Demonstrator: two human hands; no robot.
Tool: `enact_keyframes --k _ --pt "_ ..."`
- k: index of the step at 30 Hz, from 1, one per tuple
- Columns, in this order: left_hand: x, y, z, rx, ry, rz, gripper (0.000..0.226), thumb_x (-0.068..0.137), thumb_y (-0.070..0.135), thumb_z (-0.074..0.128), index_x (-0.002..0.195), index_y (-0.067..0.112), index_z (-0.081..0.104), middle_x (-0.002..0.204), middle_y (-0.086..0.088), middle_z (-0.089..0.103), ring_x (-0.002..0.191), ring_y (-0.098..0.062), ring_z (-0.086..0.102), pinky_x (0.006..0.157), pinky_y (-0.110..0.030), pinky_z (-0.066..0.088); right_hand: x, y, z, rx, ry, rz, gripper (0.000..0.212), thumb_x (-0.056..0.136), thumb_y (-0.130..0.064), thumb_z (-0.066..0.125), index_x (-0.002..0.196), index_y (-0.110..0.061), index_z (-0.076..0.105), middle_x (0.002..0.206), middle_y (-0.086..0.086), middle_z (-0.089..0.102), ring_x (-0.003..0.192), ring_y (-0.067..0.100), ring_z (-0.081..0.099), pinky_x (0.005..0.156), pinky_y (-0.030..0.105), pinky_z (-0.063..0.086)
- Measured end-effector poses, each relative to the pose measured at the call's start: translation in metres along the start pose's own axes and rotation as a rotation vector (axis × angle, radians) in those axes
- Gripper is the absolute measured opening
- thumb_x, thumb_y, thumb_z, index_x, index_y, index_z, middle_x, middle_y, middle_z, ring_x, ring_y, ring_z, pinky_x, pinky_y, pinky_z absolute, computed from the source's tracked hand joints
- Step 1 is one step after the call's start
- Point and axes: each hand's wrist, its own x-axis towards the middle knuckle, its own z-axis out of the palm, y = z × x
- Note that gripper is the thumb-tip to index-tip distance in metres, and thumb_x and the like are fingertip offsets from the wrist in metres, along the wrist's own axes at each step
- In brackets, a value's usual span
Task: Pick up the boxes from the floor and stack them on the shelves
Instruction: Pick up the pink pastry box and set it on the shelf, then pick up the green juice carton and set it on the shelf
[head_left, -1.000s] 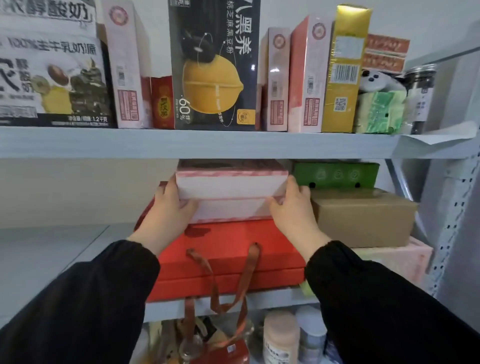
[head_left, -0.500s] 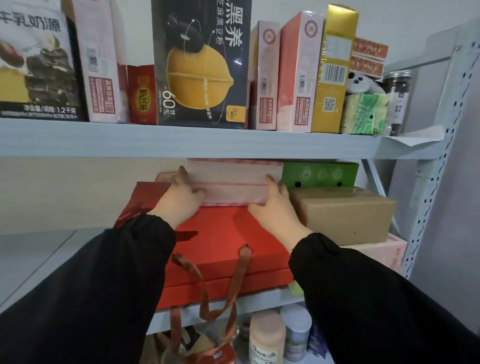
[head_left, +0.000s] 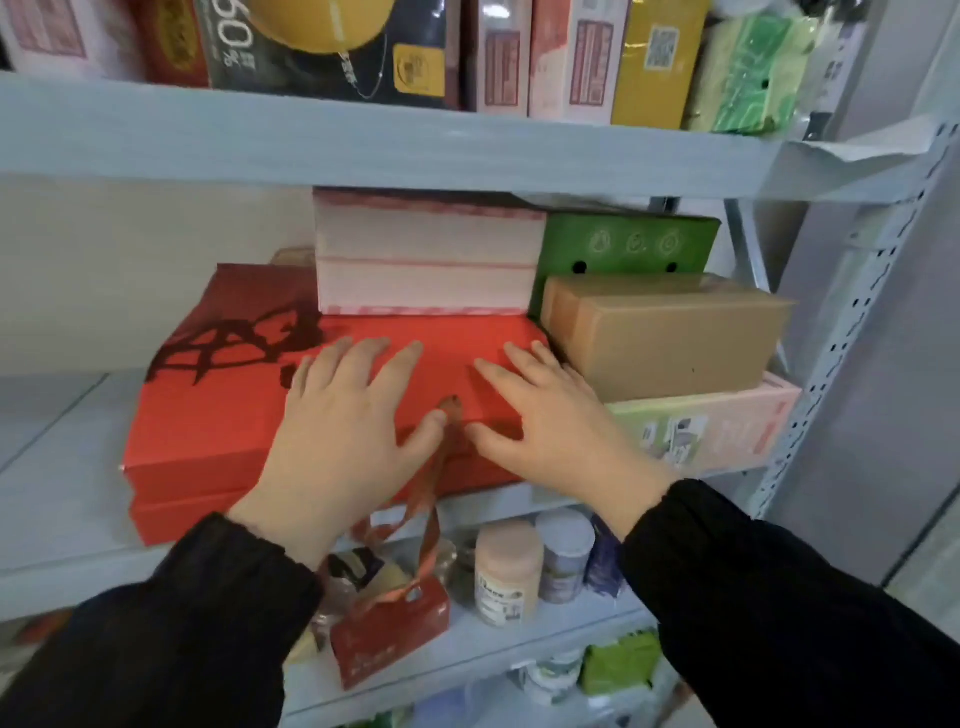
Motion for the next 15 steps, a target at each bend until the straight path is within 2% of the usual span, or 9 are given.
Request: enact_keyframes --k 4,6,8,10,13,15 --pt "-0.040 0.055 0.027 0.062 -0.078 0.110 0.071 0.088 0.059 0.047 0.148 0.022 0.054 0.150 -0.015 0.050 0.145 -0.045 0.035 0.116 -0.069 0.023 -0.066 0.035 0.011 -0.020 0.051 -0.134 0.077 0.089 -0.063 0.045 0.158 -0.030 0.035 0.169 0.007 0.024 0.157 0.028 0.013 0.124 0.048 0.023" --pt "-0.057 0.089 0.047 0.067 -0.101 0.167 0.070 0.090 0.058 0.048 0.149 0.021 0.052 0.154 -0.016 0.046 0.148 -0.046 0.029 0.118 -0.069 0.015 -0.106 0.064 0.017 -0.020 0.058 -0.118 0.074 0.090 -0.059 0.048 0.157 -0.029 0.038 0.168 0.009 0.026 0.157 0.030 0.017 0.122 0.049 0.025" --pt "-0.075 0.127 0.072 0.044 -0.144 0.221 0.068 0.091 0.055 0.048 0.150 0.021 0.051 0.156 -0.017 0.043 0.149 -0.046 0.028 0.119 -0.068 0.013 -0.148 0.101 0.026 -0.020 0.046 -0.043 0.073 0.090 -0.058 0.050 0.156 -0.028 0.039 0.168 0.010 0.026 0.156 0.032 0.019 0.120 0.050 0.028" --pt "-0.092 0.166 0.103 0.015 -0.217 0.244 0.068 0.091 0.054 0.046 0.149 0.021 0.051 0.155 -0.018 0.043 0.146 -0.046 0.031 0.118 -0.069 0.017 -0.192 0.145 0.036 -0.027 -0.001 0.065 0.075 0.089 -0.060 0.048 0.156 -0.028 0.038 0.167 0.012 0.026 0.155 0.036 0.021 0.119 0.052 0.029" --pt "-0.120 0.218 0.157 -0.017 -0.391 0.254 0.070 0.088 0.053 0.047 0.149 0.019 0.052 0.151 -0.020 0.047 0.141 -0.047 0.037 0.112 -0.071 0.027 -0.265 0.211 0.056 0.007 -0.132 0.277 0.081 0.086 -0.064 0.043 0.159 -0.031 0.031 0.169 0.015 0.018 0.156 0.038 0.013 0.122 0.054 0.023" --pt "-0.140 0.247 0.192 -0.031 -0.504 0.250 0.072 0.088 0.054 0.045 0.151 0.019 0.049 0.149 -0.020 0.048 0.139 -0.046 0.038 0.112 -0.067 0.030 -0.311 0.249 0.072 0.031 -0.195 0.406 0.084 0.084 -0.064 0.046 0.160 -0.032 0.029 0.170 0.016 0.014 0.156 0.039 0.010 0.123 0.055 0.020"
